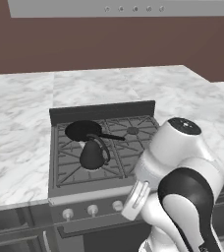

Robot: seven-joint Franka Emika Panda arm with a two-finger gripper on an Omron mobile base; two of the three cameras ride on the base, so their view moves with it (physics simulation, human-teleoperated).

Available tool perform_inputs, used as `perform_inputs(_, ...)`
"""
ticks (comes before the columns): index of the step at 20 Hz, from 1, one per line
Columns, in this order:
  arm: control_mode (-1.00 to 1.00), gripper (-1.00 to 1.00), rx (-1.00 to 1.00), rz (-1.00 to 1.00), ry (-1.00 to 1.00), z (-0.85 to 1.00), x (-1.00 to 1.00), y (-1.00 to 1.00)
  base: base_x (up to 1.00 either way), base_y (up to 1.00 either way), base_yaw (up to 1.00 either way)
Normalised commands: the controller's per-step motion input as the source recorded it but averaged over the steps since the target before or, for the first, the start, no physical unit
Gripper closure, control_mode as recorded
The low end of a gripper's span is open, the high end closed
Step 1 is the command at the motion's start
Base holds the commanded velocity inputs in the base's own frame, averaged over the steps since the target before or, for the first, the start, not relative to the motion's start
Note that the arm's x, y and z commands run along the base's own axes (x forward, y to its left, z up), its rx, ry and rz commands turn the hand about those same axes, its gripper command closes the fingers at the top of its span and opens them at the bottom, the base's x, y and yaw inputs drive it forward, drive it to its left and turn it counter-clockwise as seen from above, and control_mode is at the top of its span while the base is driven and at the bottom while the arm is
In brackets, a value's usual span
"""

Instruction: Pick the kettle from the counter and place it on a stove burner. Then turn the burner on.

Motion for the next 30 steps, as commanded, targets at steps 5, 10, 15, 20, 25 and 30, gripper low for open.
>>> perform_inputs(5, -1.00, -1.00, -0.01, 0.01, 0.00, -0.70, -0.63, 0.23, 0.00, 0.00, 0.00)
perform_inputs(10, -1.00, -1.00, 0.15, 0.00, -0.11, -0.71, -0.85, 0.05, 0.00, 0.00, 0.00)
perform_inputs(15, -1.00, -1.00, 0.34, -0.02, -0.24, -0.58, -0.78, -0.05, 0.00, 0.00, 0.00)
perform_inputs(20, -1.00, -1.00, 0.47, -0.02, -0.34, -0.84, -0.44, -0.13, 0.00, 0.00, 0.00)
perform_inputs(25, -1.00, -1.00, 0.52, -0.06, -0.31, -1.00, -0.11, 0.00, 0.00, 0.00, 0.00)
perform_inputs(30, -1.00, -1.00, 0.39, -0.09, -0.30, -0.96, 0.00, -0.11, 0.00, 0.00, 0.00)
